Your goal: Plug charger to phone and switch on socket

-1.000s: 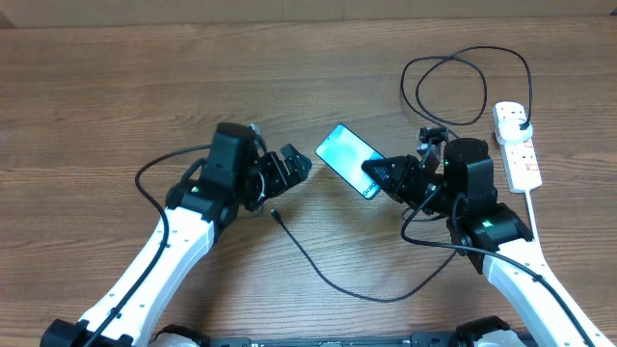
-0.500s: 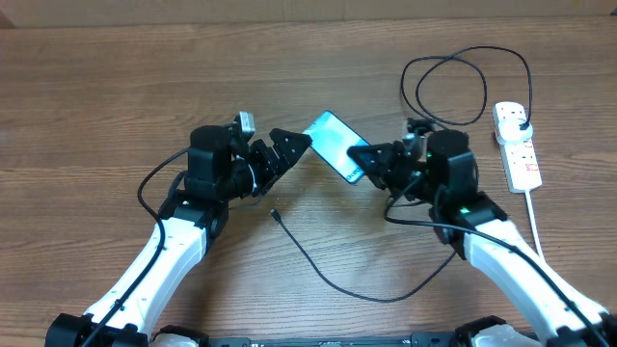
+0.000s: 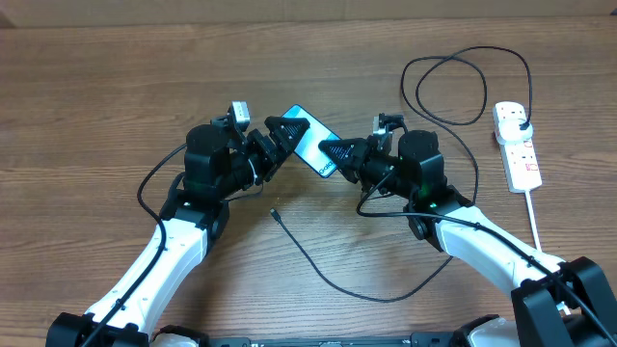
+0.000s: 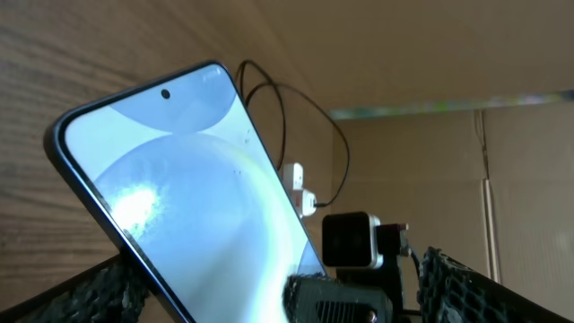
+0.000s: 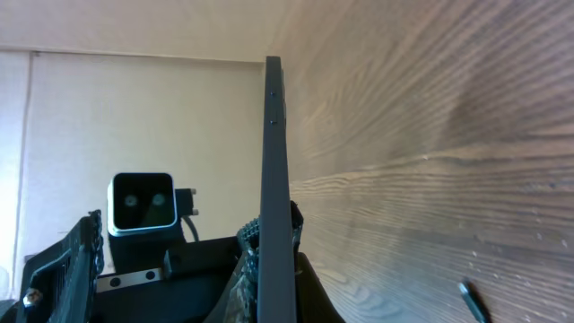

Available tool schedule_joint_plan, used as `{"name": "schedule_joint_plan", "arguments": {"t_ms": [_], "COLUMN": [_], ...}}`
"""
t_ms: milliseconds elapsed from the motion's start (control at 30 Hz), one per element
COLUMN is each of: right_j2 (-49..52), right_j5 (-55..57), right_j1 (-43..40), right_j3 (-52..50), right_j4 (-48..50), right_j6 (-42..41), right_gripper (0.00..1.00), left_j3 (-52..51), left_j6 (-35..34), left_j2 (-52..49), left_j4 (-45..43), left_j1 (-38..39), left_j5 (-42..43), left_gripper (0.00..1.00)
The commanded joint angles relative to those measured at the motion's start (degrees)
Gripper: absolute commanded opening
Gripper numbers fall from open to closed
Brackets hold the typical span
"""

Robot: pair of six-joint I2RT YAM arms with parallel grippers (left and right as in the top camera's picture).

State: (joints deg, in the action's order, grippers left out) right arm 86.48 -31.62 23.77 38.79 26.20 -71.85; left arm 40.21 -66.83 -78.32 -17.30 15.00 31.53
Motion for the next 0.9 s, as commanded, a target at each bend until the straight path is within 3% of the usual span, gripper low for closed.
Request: {"name": "schedule_joint_plan", "arguments": {"t_ms": [0, 433, 867], "right_j2": [-0.02, 0.02, 2.95], "right_j5": [-0.48, 2.25, 4.5], "right_j1": [0.33, 2.97, 4.31], "right_j3": [0.5, 0.5, 0.5], "right_j4": [3.43, 8.7, 9.2], "right_j6": [-1.14, -2.25, -4.11], "right_gripper": [0.04, 0.04, 0.04], "left_j3": [0.04, 0.04, 0.04], "left_j6": [-0.57, -6.93, -8.66], "left_j2": [0.66, -0.31, -4.22], "left_j4": [-1.27, -8.63, -14.62], "left_j1": [0.0, 0.0, -0.37], "left_j5": [-3.45, -3.76, 4.79], "left_gripper": [0.99, 1.0, 0.93]}}
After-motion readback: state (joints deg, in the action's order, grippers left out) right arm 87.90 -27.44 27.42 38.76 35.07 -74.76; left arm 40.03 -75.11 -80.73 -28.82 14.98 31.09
